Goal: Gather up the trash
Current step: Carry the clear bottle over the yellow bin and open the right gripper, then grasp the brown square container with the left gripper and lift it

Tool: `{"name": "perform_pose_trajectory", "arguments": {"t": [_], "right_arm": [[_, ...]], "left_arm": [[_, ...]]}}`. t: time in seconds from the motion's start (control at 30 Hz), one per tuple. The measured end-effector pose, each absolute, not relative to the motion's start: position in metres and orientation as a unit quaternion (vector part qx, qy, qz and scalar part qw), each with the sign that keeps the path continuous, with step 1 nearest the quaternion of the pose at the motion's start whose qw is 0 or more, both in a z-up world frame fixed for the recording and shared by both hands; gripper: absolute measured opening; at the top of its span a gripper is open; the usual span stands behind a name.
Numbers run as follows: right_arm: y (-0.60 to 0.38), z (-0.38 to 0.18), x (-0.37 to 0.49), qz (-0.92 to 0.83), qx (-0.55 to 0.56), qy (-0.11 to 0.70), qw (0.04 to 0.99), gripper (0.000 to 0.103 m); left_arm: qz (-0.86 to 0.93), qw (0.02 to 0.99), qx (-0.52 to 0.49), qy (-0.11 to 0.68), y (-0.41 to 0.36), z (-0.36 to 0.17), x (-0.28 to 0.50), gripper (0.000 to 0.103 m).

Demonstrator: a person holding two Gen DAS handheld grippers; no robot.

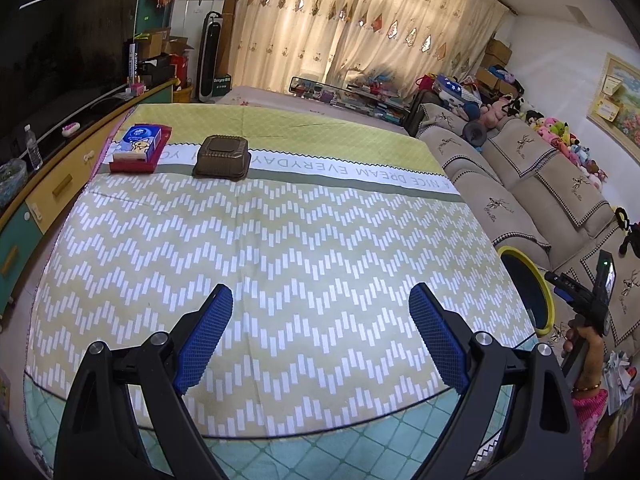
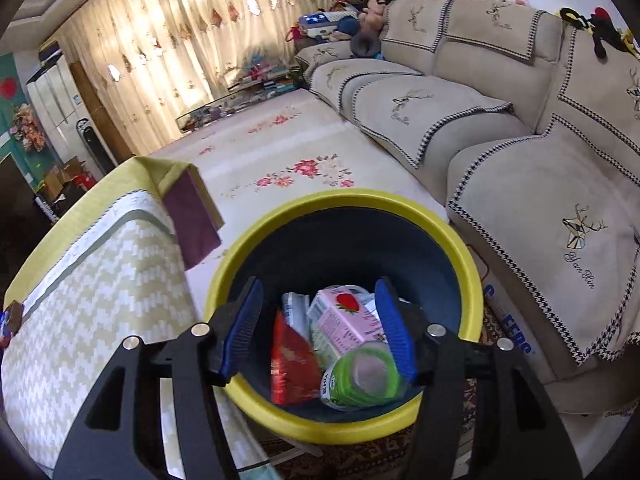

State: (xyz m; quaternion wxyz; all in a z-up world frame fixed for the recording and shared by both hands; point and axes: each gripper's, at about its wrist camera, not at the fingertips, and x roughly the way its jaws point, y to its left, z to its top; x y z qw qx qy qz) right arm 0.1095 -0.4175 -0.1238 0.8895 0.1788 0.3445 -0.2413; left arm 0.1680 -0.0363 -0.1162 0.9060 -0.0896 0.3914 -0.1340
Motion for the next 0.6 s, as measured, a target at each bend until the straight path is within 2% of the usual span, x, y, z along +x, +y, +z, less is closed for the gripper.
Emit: {"name": "perform_pose_trajectory", "arguments": {"t": [0.4, 0.6], "right_arm": [[-0.382, -0.111, 0.112, -0.201, 0.170, 0.346, 0.900, 0.062], [-0.375, -0.108, 0.116, -0.190, 0.173, 0.344, 0.903, 0.062]], "left_arm": [[-0.111, 0.902, -0.073, 0.412, -0.006, -0.116, 0.264, 0.089], [-0.088, 0.896, -0.061, 0.431, 0.001, -0.136, 0.325, 0.089]]}}
